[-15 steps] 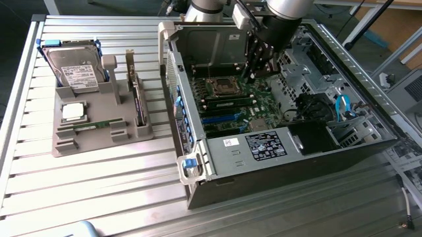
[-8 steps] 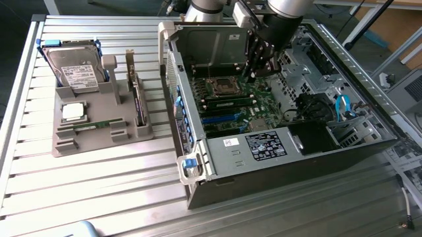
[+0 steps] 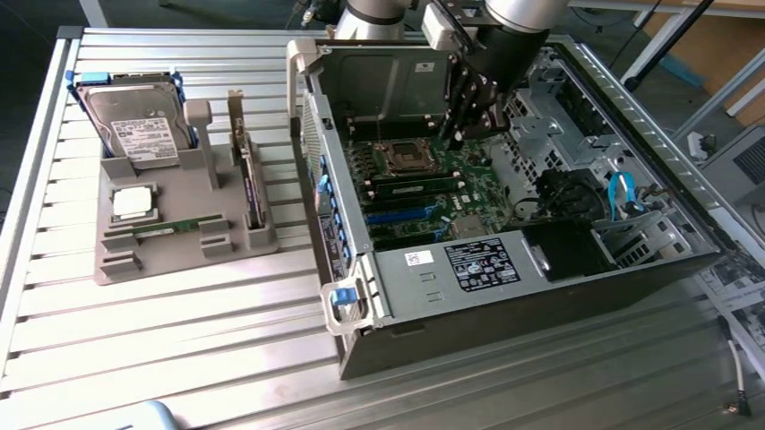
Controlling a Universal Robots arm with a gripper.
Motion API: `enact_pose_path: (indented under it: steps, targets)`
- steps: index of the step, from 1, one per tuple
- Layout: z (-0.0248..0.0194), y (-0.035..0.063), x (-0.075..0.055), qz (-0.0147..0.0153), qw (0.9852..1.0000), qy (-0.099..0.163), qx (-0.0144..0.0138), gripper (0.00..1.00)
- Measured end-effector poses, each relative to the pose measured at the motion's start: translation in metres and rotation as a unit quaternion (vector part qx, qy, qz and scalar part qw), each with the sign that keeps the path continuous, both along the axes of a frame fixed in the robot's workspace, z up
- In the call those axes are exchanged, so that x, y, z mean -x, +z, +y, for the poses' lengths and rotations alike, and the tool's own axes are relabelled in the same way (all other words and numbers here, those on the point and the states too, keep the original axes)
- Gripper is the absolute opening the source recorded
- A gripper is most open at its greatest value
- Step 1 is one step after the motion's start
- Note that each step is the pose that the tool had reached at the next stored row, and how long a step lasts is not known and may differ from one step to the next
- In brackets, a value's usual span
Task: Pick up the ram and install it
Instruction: 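Press down the ram until it locks into place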
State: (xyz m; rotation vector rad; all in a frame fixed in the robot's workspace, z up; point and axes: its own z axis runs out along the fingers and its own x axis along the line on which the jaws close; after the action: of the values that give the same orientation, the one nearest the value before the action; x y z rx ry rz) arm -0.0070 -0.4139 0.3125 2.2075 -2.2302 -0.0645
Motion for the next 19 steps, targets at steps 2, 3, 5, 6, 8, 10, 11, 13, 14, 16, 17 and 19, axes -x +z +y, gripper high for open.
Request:
enact_pose_path:
  steps: [2,3,5,6,8,10,11,13,14,16,17,19]
  targets:
    - [0.0000,0.0000,0.0000,0.0000,1.0000,0.000,0.0000,0.25]
    - [0.0000,0.0000,0.0000,0.0000,1.0000,0.000,0.0000,0.25]
    - [0.0000,0.0000,0.0000,0.0000,1.0000,0.000,0.0000,0.17]
    - [0.0000,0.0000,0.0000,0.0000,1.0000,0.000,0.0000,0.17]
    - [0.0000,0.0000,0.0000,0.0000,1.0000,0.000,0.0000,0.11]
    - [0.0000,0.0000,0.0000,0.0000,1.0000,0.000,0.0000,0.11]
    - [0.0000,0.0000,0.0000,0.0000,1.0000,0.000,0.0000,0.11]
    - [0.0000,0.0000,0.0000,0.0000,1.0000,0.000,0.0000,0.11]
    - [0.0000,0.0000,0.0000,0.0000,1.0000,0.000,0.0000,0.11]
    - [0.0000,0.0000,0.0000,0.0000,1.0000,0.000,0.0000,0.11]
    - [0.0000,0.0000,0.0000,0.0000,1.0000,0.000,0.0000,0.11]
    - [0.0000,0.0000,0.0000,0.0000,1.0000,0.000,0.0000,0.11]
